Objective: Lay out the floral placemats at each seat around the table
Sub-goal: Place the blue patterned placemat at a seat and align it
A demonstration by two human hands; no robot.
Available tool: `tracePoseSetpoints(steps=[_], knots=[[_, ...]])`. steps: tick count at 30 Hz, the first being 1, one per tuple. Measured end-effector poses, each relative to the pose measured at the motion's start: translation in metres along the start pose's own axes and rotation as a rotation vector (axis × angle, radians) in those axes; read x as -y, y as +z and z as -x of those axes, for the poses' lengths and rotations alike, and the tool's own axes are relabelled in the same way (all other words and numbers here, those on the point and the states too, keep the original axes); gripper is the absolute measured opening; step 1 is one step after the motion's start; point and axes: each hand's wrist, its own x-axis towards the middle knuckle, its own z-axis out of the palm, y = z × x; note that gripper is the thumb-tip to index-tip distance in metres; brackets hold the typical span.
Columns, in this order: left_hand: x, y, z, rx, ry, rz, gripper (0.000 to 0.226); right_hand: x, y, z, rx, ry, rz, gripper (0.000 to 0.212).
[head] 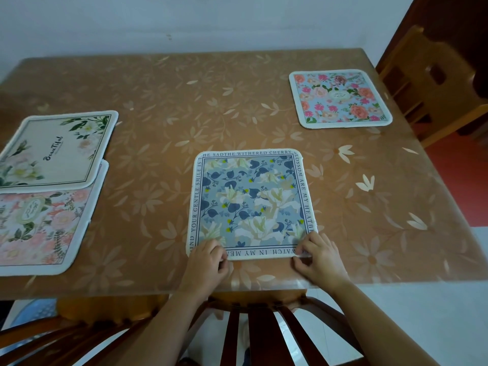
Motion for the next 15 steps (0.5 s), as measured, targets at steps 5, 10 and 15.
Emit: tracePoseSetpoints(steps=[5, 10, 15], knots=[[0.0009, 0.0020, 0.0017, 0.006, 0.003, -0.003, 0.021, 0.0001, -0.0009, 0.0001, 0.019, 0.003, 0.007, 0.018], [0.0037, 0.0026, 0.0039, 0.025, -0.002, -0.005, 0.019, -0.0006, -0.0007, 0.0018, 0.025, 0.004, -0.012, 0.018], [0.0060, 0.0038, 0.0039, 0.026, -0.056, 0.026, 0.016, -0.0016, 0.0005, 0.0033, 0.027, 0.012, -0.027, 0.018]])
